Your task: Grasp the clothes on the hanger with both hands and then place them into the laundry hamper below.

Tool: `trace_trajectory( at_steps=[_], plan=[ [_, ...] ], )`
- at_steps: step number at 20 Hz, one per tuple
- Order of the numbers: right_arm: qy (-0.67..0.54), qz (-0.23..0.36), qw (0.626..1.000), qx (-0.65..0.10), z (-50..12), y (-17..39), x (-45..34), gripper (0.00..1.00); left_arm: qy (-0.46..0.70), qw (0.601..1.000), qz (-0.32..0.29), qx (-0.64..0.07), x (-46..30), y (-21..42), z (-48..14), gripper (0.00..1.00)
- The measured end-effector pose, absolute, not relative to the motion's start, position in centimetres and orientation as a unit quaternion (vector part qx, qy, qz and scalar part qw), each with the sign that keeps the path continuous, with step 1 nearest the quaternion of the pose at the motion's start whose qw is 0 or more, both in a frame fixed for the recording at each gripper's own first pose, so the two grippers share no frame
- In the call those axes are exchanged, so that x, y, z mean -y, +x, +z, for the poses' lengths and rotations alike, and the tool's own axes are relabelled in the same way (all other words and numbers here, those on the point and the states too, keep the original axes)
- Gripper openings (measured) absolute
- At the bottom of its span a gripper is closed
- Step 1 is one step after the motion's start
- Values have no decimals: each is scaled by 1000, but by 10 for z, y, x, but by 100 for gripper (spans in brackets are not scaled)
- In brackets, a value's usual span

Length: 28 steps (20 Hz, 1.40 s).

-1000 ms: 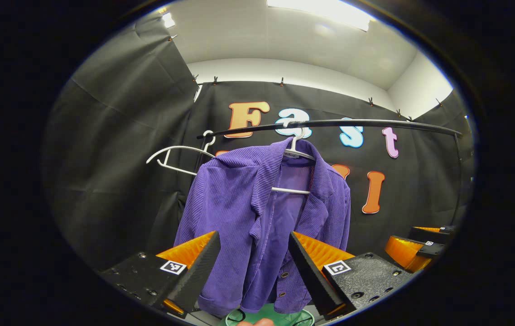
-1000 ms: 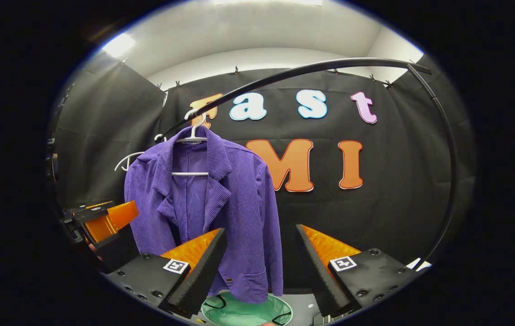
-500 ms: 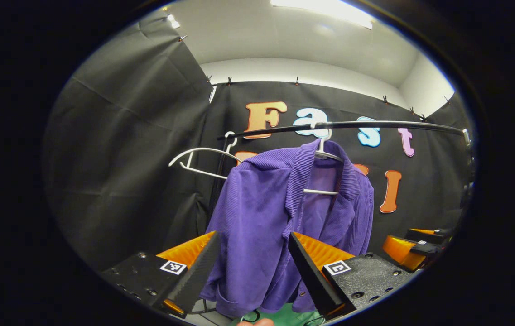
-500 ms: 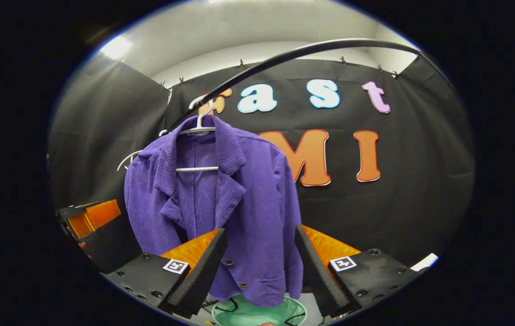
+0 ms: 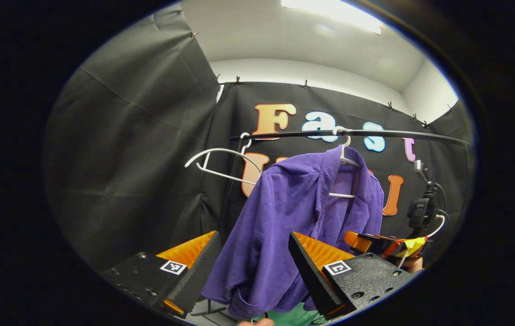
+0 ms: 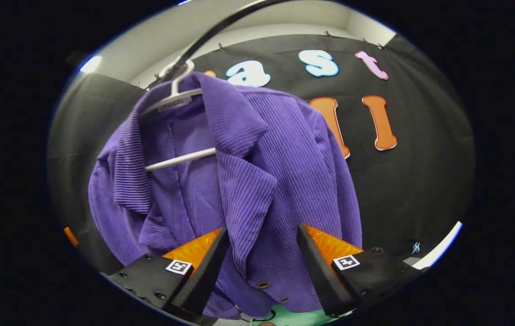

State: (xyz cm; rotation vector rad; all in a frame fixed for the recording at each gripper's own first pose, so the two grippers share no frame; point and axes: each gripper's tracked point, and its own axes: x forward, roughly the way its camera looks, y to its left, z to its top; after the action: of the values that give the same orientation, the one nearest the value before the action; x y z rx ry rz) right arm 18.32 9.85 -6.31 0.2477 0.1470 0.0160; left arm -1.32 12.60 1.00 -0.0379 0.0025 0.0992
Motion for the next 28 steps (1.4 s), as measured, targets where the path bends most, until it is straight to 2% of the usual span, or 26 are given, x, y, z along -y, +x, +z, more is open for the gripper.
trace_trajectory(
  at_steps=[2,5,7,8,12,13,14,15,16,17,18,20,21,23,24,25,28],
  plan=[
    [128,-23,989,-71,-69,200,-89,97,-26,999,38,-7,-138,-9,7,95],
    [100,-85,990,-55,-66,211,-56,100,-33,999,1,-25,-142,-3,-2,95],
    [74,-120,989,-34,-54,210,-26,75,-39,998,-21,-33,-138,4,-7,92],
    [60,-130,989,-25,-49,207,-12,63,-44,998,-29,-35,-133,8,-9,95],
    [23,-146,989,11,-23,184,11,13,-47,997,-48,-35,-102,14,-15,95],
    [9,-143,990,18,-16,176,14,7,-45,997,-52,-39,-90,18,-19,95],
    [-1,-139,990,25,-8,172,17,7,-43,996,-57,-43,-76,19,-23,92],
    [-6,-131,991,32,-2,166,19,7,-43,996,-63,-47,-62,19,-28,95],
    [-3,-119,992,38,3,161,18,1,-44,995,-69,-50,-48,22,-32,92],
    [6,-99,994,40,6,156,17,1,-45,995,-73,-52,-33,27,-37,95],
    [17,-80,996,41,8,149,17,7,-46,995,-76,-53,-19,31,-41,95],
    [39,-40,998,41,13,138,18,7,-41,996,-65,-51,0,43,-49,95],
    [49,-19,998,39,14,134,17,7,-38,997,-50,-47,5,49,-52,92],
    [62,23,997,32,15,132,14,7,-19,999,-9,-28,9,67,-57,95],
    [62,39,997,31,18,129,16,7,-4,1000,19,-19,4,77,-60,92],
    [60,50,996,32,20,128,18,7,10,999,51,-11,-3,86,-63,95],
    [55,78,995,34,22,124,15,7,47,993,111,4,-16,111,-69,95]
  ],
)
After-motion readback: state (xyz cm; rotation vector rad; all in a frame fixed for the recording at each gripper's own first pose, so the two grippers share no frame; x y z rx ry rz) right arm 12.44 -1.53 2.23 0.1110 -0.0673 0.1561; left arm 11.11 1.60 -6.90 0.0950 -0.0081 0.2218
